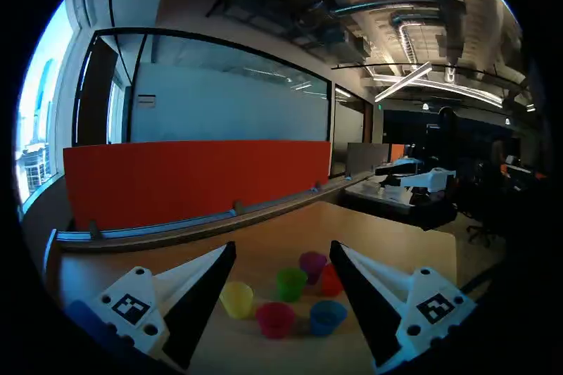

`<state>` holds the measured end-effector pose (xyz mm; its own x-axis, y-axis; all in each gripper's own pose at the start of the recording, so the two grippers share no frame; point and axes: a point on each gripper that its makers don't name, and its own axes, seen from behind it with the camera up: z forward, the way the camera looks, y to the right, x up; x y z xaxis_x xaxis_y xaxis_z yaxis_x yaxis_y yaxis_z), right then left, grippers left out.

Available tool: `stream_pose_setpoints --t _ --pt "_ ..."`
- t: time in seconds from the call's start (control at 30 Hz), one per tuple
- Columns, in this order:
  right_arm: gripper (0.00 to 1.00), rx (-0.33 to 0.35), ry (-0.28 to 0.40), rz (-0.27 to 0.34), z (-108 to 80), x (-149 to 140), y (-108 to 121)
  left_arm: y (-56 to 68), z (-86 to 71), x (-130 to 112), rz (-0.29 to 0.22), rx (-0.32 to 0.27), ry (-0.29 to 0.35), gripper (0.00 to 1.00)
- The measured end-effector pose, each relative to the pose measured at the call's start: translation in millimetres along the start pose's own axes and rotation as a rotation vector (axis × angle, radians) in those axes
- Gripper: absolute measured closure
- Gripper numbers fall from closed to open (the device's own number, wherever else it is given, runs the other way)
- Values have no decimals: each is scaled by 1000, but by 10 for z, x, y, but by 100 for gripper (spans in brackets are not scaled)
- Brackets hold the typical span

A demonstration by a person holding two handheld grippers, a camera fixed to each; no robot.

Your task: Pour water

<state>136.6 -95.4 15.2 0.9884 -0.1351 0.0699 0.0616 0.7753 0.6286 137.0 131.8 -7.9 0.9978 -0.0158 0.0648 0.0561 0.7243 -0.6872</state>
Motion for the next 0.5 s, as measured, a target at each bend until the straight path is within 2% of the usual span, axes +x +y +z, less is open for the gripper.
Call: stream_pose_setpoints --t 0.17,0.3,0.5 --pt "1 24 -47 -28 33 -79 -39 115 20 -128 47 -53 -42 1" --pt "1 45 -76 -38 57 -150 -76 163 41 -280 81 -70 -80 1" --pt "1 67 -112 -56 100 -247 -110 247 109 -570 102 -99 -149 1"
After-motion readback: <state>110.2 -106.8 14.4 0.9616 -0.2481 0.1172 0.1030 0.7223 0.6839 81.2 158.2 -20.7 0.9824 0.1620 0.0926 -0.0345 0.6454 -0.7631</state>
